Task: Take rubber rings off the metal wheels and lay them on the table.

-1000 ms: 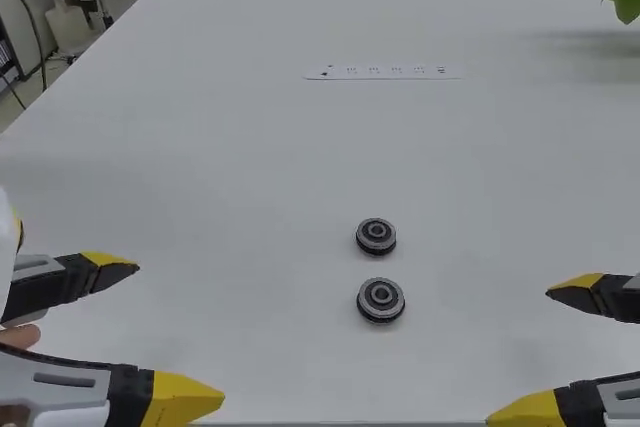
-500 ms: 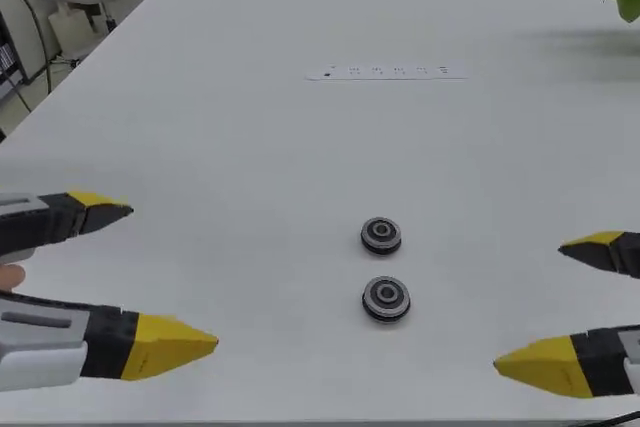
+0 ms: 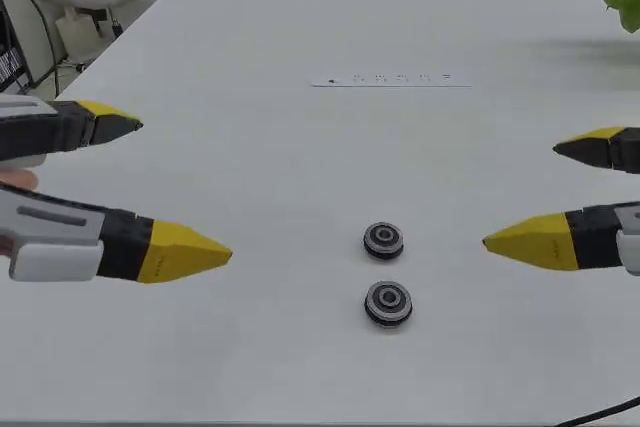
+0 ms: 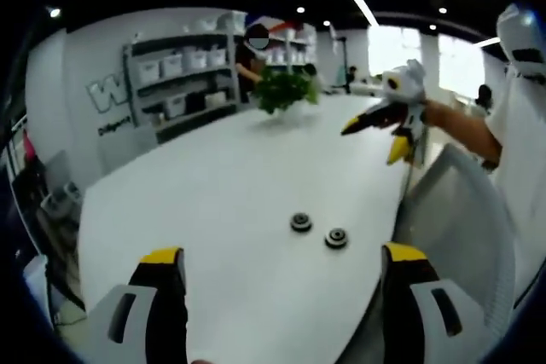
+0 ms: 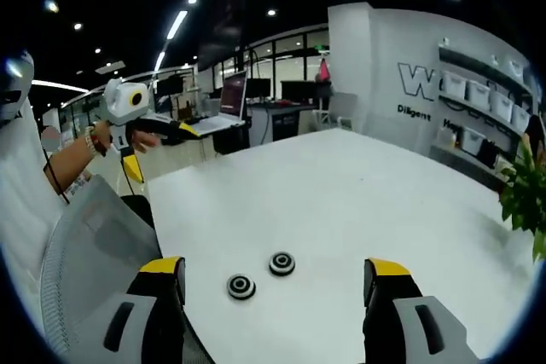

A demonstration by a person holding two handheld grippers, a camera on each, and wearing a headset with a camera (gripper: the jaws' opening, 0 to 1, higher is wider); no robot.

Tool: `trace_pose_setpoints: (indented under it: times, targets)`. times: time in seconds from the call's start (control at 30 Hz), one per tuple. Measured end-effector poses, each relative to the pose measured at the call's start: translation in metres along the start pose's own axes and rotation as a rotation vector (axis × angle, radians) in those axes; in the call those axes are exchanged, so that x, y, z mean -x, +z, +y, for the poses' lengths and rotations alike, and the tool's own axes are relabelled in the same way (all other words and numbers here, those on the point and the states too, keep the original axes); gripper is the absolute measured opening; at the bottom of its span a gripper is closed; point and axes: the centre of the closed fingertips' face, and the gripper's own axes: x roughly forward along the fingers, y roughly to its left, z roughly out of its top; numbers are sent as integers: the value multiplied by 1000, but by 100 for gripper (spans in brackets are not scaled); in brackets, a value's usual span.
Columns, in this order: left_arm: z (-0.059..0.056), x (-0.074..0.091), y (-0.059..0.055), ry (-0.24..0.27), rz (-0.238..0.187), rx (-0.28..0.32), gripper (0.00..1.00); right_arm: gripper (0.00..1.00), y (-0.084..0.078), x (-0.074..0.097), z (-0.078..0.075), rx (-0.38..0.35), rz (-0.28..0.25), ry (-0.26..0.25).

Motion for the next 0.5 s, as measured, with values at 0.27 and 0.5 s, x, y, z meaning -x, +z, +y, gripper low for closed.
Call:
trace_pose_setpoints:
  times: [0.27,0.5]
  targets:
    - [0,-13,31,-31,-57,-69,91,79,37,-13,1,84,-72,51]
    - [-14,-22,67,-110,-157,-162,83,73,74,-27,-4,98,-204,76]
